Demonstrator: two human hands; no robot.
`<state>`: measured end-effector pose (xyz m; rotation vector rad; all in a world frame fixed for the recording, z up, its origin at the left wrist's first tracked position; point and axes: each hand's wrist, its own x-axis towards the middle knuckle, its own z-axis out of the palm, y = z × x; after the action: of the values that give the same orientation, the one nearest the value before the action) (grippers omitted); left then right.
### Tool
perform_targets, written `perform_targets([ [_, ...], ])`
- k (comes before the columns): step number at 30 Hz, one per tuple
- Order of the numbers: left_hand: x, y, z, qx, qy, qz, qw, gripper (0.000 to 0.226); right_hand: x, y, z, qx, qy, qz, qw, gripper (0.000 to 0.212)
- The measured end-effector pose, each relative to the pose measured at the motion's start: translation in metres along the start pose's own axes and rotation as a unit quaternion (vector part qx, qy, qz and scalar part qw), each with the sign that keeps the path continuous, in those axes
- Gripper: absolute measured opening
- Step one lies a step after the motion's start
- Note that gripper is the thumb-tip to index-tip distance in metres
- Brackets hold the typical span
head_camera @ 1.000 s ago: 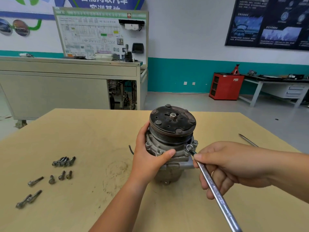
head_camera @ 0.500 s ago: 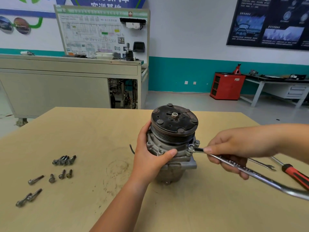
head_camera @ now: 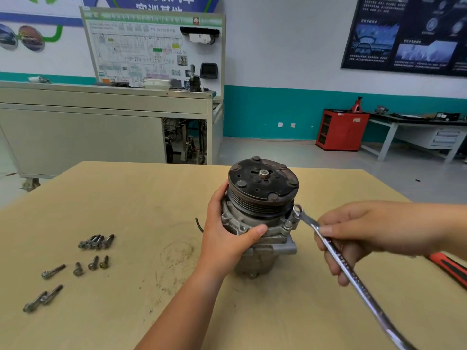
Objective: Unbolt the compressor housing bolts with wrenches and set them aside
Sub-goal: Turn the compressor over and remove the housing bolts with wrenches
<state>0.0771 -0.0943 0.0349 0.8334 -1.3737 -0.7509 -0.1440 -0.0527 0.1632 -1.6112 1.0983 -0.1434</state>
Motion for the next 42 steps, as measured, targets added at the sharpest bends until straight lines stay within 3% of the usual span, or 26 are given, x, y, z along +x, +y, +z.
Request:
perform_targets([
  [3,0.000,0.001,0.000,0.001,0.001,0.006,1.000,0.083,0.005,0.002,0.020,0.060,-0.004,-0.006,0.998,0.026],
  [9,0.000,0.001,0.001,0.000,0.001,0.011,1.000,0.083,0.012,-0.001,0.030,0.071,0.052,0.014,0.996,0.031],
  [11,-0.001,0.000,0.001,-0.001,0.001,0.011,1.000,0.083,0.010,-0.006,0.022,0.014,0.045,0.039,0.998,0.034],
  [13,-0.001,0.000,0.000,0.001,0.000,0.009,1.000,0.083,0.007,-0.016,0.007,-0.136,0.050,0.073,0.987,0.035],
  [14,-0.001,0.000,0.000,0.000,0.000,0.008,1.000,0.083,0.006,-0.022,0.000,-0.243,0.068,0.084,0.964,0.035],
  [16,0.000,0.000,0.000,0.000,0.000,0.005,1.000,0.083,0.007,-0.030,-0.013,-0.453,0.127,0.072,0.879,0.032],
  [18,0.000,0.001,0.000,0.001,-0.001,0.004,1.000,0.083,0.008,-0.033,-0.021,-0.552,0.173,0.034,0.815,0.025],
  [19,-0.001,0.001,0.000,0.001,-0.001,0.005,1.000,0.083,0.008,-0.033,-0.024,-0.557,0.179,0.025,0.811,0.023],
  [21,-0.001,0.002,0.000,0.001,-0.001,0.006,1.000,0.084,0.005,-0.029,-0.026,-0.500,0.166,0.034,0.850,0.021],
  [24,-0.001,0.002,0.000,-0.001,-0.001,0.006,1.000,0.083,0.000,-0.017,-0.015,-0.258,0.105,0.059,0.959,0.025],
  [25,-0.001,0.002,0.000,-0.001,0.000,0.006,1.000,0.083,0.000,-0.012,-0.008,-0.180,0.082,0.059,0.978,0.025],
  [30,0.000,0.001,0.000,-0.001,0.001,0.012,1.000,0.083,0.005,0.001,0.019,-0.018,0.049,0.036,0.998,0.027],
  [35,0.000,0.000,0.001,-0.006,0.002,0.024,1.000,0.082,0.011,-0.003,0.026,0.036,0.057,0.039,0.997,0.031],
  [37,0.000,0.000,0.001,-0.007,0.003,0.024,1.000,0.081,0.010,-0.008,0.023,0.019,0.045,0.059,0.997,0.033],
  [39,0.000,0.000,0.000,-0.005,0.002,0.020,1.000,0.082,0.007,-0.014,0.012,-0.094,0.048,0.084,0.991,0.034],
  [41,0.000,0.000,0.000,-0.001,0.000,0.015,1.000,0.082,0.007,-0.019,-0.002,-0.293,0.109,0.077,0.947,0.034],
  [42,0.000,0.000,-0.001,-0.001,0.000,0.013,1.000,0.082,0.008,-0.020,-0.010,-0.397,0.151,0.054,0.904,0.032],
])
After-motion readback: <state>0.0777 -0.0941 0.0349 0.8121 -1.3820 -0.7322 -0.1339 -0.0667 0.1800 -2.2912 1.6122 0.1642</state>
